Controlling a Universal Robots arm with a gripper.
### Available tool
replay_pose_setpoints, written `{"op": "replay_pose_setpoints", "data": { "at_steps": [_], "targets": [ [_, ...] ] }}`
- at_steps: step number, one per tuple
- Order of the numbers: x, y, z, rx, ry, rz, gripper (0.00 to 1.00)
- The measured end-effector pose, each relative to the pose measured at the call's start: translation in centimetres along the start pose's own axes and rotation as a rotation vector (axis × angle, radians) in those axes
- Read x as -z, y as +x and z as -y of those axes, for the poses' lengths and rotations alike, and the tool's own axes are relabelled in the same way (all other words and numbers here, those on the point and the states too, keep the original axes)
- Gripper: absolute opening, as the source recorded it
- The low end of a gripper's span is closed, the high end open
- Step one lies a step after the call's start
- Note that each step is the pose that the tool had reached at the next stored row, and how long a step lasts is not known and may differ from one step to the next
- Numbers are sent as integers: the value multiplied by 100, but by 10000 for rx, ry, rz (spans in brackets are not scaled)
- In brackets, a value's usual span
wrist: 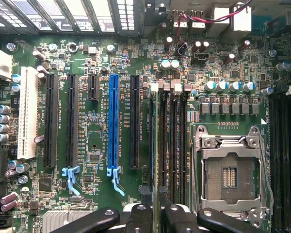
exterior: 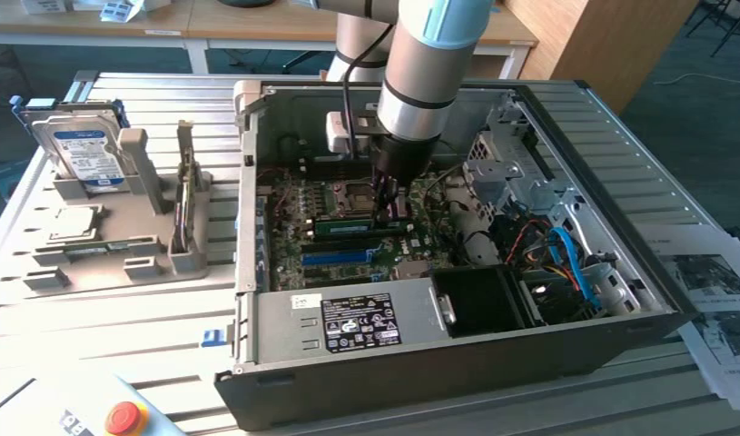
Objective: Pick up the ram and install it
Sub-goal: 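Insert the ram into the slot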
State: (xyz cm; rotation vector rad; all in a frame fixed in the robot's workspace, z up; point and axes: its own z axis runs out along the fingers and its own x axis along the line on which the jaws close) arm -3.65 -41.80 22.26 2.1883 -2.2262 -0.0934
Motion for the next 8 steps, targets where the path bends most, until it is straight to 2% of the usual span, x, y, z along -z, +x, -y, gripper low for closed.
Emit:
{"op": "replay_pose_setpoints", "data": {
  "at_steps": [8],
  "targets": [
    [0,0,0,0,0,0,20]
  ]
}}
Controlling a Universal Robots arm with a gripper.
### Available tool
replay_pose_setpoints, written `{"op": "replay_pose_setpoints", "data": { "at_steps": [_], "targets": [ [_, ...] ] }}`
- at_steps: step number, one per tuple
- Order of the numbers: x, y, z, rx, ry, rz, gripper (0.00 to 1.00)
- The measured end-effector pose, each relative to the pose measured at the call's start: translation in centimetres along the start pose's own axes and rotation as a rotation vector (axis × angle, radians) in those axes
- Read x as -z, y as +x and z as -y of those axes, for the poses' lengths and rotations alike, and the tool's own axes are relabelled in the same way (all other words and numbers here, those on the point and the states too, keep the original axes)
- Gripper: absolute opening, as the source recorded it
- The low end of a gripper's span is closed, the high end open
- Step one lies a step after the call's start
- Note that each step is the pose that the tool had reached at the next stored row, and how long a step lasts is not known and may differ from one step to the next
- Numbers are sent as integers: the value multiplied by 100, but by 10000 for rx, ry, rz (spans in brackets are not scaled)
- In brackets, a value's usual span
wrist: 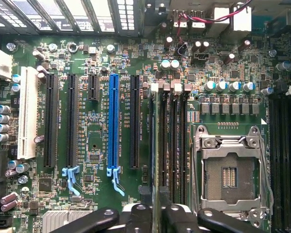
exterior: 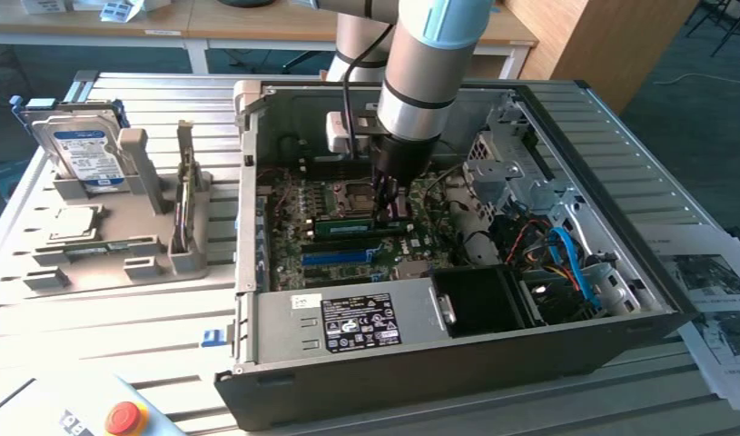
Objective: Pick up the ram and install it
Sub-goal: 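Insert the ram into the slot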
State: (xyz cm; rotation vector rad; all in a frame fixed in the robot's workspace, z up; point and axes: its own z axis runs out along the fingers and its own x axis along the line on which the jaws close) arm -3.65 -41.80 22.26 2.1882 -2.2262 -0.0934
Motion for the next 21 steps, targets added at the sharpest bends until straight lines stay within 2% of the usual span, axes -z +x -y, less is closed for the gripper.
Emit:
{"op": "replay_pose_setpoints", "data": {
  "at_steps": [1,2,12,21],
  "targets": [
    [0,0,0,0,0,0,20],
    [0,0,0,0,1,0,26],
    [4,0,0,0,0,-1,26],
    [148,-4,-8,0,0,0,26]
  ]
}}
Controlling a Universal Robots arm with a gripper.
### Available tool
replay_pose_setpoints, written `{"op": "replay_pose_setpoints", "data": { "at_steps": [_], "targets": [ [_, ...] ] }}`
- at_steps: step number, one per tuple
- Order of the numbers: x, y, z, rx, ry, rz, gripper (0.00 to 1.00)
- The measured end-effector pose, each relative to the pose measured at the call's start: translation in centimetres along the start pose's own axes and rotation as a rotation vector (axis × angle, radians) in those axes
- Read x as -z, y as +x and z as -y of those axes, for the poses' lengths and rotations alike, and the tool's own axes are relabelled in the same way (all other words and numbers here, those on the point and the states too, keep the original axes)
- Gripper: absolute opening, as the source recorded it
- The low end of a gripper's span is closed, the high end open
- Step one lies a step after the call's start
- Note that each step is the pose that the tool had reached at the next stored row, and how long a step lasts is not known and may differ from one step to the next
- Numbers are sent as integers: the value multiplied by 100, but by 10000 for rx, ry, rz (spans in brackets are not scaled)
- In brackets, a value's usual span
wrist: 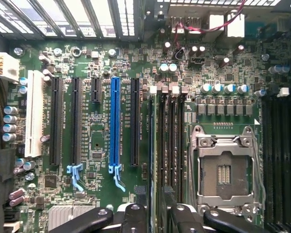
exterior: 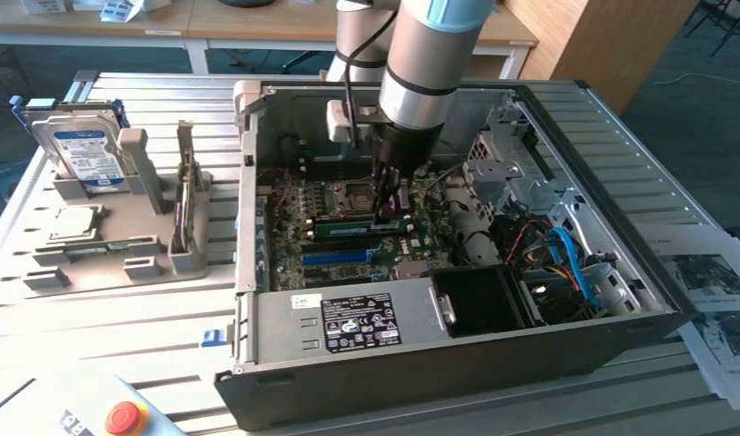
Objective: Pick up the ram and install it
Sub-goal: 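Insert the ram into the slot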
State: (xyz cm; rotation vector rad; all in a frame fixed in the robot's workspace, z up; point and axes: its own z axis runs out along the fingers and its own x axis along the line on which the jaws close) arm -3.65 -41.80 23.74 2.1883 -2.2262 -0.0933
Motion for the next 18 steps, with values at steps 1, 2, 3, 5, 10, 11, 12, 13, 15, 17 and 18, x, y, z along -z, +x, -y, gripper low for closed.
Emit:
{"op": "replay_pose_setpoints", "data": {
  "at_steps": [1,2,3,5,10,11,12,13,15,17,18],
  "targets": [
    [21,-1,-1,1,0,0,26],
    [43,-1,-2,0,0,0,26],
    [65,-2,-2,0,0,0,26],
    [109,-3,-3,0,0,0,26],
    [231,-7,-6,0,-1,-1,26],
    [250,-7,-6,-1,0,-1,26],
    [269,-8,-7,0,0,0,26],
    [286,-8,-7,0,0,1,26],
    [321,-9,-8,-1,0,0,26],
    [348,-10,-8,0,0,0,26],
    [361,-11,-9,0,0,1,26]
  ]
}}
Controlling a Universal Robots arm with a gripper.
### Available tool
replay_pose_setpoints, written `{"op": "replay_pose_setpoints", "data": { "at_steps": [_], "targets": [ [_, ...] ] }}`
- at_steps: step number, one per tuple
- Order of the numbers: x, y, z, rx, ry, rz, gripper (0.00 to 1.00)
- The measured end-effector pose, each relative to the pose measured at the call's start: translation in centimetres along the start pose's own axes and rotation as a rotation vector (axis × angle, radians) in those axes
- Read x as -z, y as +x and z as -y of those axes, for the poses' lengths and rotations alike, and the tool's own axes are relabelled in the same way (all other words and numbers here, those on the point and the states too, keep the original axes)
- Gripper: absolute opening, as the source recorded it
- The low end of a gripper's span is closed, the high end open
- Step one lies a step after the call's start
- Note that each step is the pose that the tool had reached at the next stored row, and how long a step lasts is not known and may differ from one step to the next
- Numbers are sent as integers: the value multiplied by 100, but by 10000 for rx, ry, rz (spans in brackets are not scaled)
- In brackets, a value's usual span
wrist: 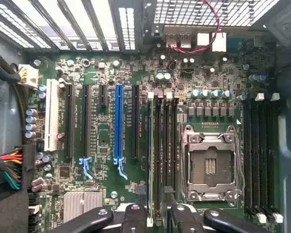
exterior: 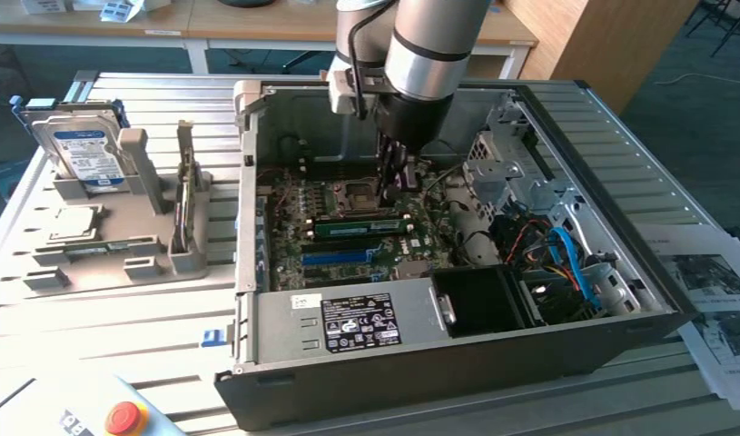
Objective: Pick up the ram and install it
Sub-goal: 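Insert the ram into the slot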
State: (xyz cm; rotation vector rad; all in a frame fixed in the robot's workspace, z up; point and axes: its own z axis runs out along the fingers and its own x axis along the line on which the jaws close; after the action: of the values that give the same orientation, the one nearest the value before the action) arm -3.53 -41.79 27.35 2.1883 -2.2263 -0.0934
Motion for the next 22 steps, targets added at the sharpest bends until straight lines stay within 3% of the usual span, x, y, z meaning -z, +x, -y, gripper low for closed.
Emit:
{"op": "replay_pose_setpoints", "data": {
  "at_steps": [17,22],
  "targets": [
    [299,-8,-13,0,0,-1,26],
    [333,-10,-15,0,0,1,26]
  ]
}}
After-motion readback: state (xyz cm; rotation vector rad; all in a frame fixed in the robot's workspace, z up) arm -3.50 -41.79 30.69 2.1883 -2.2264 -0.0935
